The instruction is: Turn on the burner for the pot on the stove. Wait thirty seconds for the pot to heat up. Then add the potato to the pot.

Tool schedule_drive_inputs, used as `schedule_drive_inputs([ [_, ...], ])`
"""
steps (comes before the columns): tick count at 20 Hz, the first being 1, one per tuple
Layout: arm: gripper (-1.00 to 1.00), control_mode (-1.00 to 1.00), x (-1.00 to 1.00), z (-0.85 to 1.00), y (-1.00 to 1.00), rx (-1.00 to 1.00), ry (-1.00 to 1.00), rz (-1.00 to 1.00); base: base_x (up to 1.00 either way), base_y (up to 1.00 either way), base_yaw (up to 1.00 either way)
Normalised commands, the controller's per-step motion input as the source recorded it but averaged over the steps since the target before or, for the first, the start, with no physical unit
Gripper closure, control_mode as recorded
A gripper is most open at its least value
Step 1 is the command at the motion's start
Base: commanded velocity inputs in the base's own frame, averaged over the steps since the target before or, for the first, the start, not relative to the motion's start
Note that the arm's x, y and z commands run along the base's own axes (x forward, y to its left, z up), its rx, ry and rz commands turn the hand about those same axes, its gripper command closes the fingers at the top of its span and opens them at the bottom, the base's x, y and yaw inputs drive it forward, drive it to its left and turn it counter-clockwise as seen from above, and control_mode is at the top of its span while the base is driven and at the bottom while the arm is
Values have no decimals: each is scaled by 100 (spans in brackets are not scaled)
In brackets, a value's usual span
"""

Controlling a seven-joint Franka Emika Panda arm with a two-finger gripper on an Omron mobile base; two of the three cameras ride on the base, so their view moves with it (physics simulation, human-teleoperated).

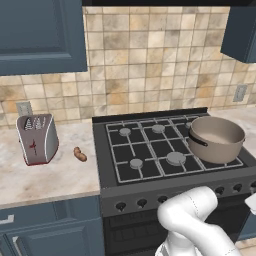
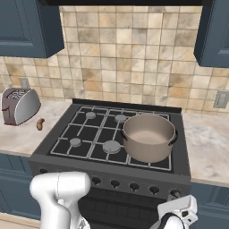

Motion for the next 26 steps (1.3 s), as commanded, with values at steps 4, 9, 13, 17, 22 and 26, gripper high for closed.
schedule_drive_inputs([
  [4,100,-100,-100,100,-42,0,3,-11,0,0,0],
  [9,100,-100,-18,12,-11,0,-1,-1,0,0,0],
  [13,100,-100,0,0,0,0,0,0,0,0,0],
  [17,100,-100,0,0,0,0,0,0,0,0,0],
  [22,100,-100,0,0,0,0,0,0,0,0,0],
  [26,100,-100,0,0,0,0,0,0,0,0,0],
])
